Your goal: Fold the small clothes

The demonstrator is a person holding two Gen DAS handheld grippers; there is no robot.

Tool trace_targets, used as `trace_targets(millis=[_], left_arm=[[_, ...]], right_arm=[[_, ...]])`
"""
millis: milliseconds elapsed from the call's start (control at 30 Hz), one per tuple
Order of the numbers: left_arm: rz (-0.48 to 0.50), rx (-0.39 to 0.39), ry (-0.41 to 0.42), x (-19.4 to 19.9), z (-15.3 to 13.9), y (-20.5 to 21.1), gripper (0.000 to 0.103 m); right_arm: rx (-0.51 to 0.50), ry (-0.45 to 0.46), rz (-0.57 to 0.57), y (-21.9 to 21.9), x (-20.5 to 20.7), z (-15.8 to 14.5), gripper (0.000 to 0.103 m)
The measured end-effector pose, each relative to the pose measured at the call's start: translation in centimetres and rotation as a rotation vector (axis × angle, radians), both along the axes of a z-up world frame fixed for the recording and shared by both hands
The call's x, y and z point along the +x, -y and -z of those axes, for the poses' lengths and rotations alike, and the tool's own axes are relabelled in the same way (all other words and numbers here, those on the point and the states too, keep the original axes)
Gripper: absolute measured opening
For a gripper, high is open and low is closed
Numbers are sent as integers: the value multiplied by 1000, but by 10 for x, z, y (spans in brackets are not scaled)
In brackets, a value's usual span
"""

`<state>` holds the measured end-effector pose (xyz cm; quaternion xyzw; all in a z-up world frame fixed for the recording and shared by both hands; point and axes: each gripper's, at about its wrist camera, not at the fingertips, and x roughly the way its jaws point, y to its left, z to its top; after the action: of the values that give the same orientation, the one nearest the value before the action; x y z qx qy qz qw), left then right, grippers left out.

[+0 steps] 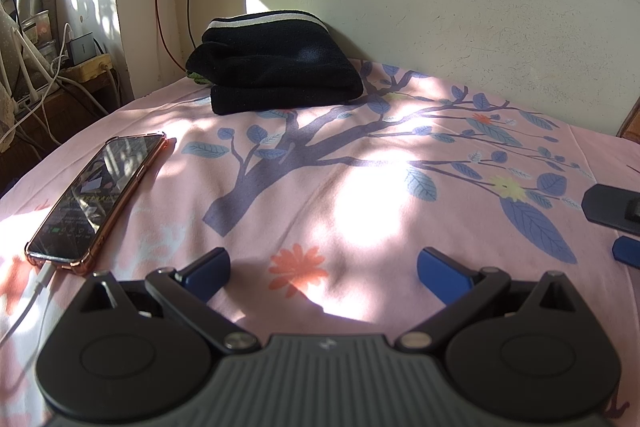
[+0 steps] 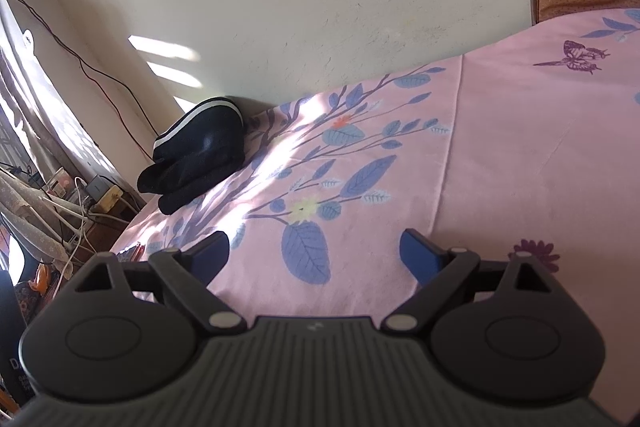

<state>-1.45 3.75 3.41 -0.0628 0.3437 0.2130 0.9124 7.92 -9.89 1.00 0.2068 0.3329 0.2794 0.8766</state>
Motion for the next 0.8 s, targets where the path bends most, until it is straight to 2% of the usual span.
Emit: trace_targets(millis=[567,800], left_arm=[[12,-19,-46,-6,-3,3,103],[33,-8,-21,-16,-5,5,103]], right_arm=[[14,-6,-6,1,1,1,96],[13,-5,-4,1,0,1,96]])
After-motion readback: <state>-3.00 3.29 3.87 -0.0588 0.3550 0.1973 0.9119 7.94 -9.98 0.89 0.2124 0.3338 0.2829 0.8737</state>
